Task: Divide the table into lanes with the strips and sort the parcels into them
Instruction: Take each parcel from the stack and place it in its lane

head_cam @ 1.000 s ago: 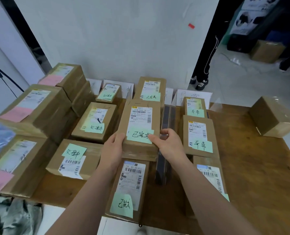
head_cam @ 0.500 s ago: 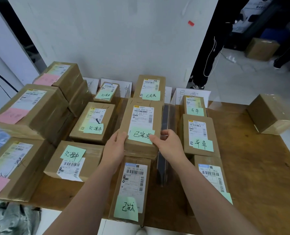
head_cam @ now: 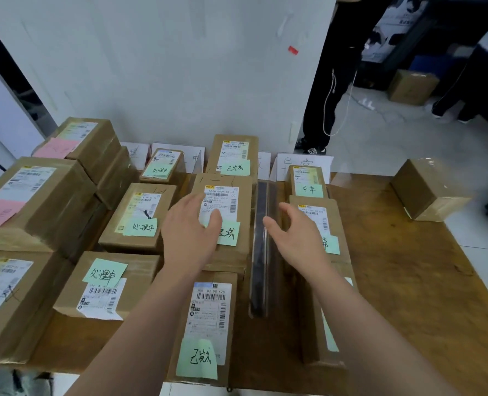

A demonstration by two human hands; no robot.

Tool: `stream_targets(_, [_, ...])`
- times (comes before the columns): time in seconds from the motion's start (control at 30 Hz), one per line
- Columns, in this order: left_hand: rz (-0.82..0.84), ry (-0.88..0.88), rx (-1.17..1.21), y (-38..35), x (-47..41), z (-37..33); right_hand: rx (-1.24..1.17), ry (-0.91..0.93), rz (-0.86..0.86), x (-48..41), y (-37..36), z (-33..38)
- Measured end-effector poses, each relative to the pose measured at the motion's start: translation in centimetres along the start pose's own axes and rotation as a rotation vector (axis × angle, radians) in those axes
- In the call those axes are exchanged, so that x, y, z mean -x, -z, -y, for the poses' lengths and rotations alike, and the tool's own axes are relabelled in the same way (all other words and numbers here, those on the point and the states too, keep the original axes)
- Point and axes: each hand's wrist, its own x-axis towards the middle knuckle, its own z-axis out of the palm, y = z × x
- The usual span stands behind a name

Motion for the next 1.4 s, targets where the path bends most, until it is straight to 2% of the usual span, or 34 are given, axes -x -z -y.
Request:
stream_targets(0.13, [0.043, -0.106, -0.134, -1.5, -0.2, -3.9, 0.075, 0.015, -0.079, 0.3, 3.4, -1.5])
stream_targets(0.27, [0.127, -0.217, -0.134, -4.6, -0.1, -8.0, 0.175, 0.025, -0.177, 0.7, 7.9, -4.6])
stream_targets(0.43, [0.222, -0.397, -0.182, -10.0, 0.1, -13.7, 0.202, -0.127, -0.268, 0.7, 13.5, -10.6])
stream_targets(0.67, [0.333, -0.502, -0.241, -20.0, 0.1, -23.4, 0.241, -0.254, -0.288, -2.3, 22.2, -20.6])
stream_targets(0.87, [0.414, -0.463, -0.278, -29.3, -0.8, -31.1, 0.192, -0.295, -0.264, -7.5, 29.1, -29.8])
stream_targets(1.0, [0.485, -0.365, -0.251, -35.5, -2.1, -34.9, 0.138, -0.304, -0.213, -11.8, 31.6, -35.1])
stream_targets(1.27, [0.606, -0.178, -0.195, -45.0, -5.4, -37.9, -0.076, -0.335, -0.122, -20.4, 31.6, -42.2])
stream_targets(1.4, [0.670, -0.115, -0.130, -47.9, -6.0, -38.1, -0.325, -0.356, -0.127, -22.4, 30.4, -44.1])
